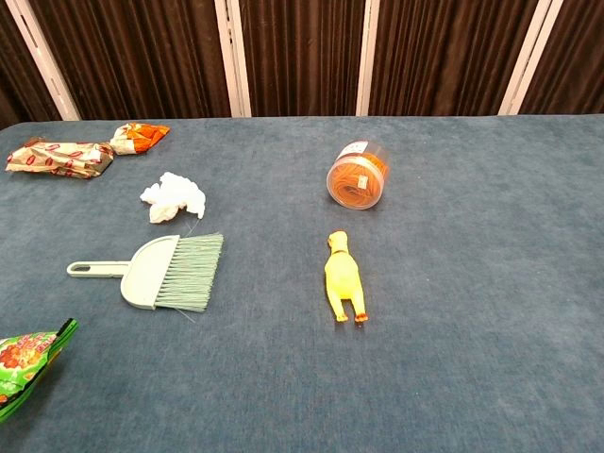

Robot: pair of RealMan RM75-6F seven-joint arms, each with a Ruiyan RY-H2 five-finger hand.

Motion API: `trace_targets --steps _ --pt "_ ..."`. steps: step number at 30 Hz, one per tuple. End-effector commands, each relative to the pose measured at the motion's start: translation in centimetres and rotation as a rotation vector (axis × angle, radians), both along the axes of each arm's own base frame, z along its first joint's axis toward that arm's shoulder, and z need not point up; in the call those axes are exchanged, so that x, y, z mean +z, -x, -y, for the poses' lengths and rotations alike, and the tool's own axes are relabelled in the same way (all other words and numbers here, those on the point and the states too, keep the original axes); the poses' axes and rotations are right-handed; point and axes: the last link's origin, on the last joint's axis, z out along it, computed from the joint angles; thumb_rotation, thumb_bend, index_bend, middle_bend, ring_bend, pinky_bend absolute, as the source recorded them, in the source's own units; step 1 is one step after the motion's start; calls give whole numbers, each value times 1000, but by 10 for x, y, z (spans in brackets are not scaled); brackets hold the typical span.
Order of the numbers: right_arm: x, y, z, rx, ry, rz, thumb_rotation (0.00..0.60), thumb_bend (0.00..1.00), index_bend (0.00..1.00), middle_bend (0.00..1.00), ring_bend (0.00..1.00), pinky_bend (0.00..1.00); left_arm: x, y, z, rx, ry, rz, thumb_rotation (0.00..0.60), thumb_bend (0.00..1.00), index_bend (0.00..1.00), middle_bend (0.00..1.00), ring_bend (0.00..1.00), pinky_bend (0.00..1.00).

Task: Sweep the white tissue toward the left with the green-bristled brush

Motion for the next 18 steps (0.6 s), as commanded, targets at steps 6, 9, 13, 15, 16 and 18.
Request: trace_targets --steps 6,9,13,15,16,18 --pt "1 0 0 1 1 0 600 344 0 0 0 0 1 0 0 -3 -6 -1 600 81 0 0 0 0" --pt "1 0 0 1 3 3 600 344 0 0 0 0 1 1 0 2 -4 -2 600 81 0 0 0 0" --pt "-1 -1 0 5 -4 -1 600 344 0 0 0 0 1 2 0 13 -1 -7 600 81 0 0 0 0" --pt "-2 -1 1 5 -7 -5 600 344 0 0 0 0 2 2 -2 16 -2 -12 600 81 0 0 0 0" --pt "-2 -1 1 6 -9 -7 600 343 0 0 0 0 1 1 -4 14 -4 -14 600 81 0 0 0 0" --pt "-2 -1 2 6 -13 -6 600 344 0 0 0 0 1 -1 -10 9 -7 -17 600 81 0 0 21 12"
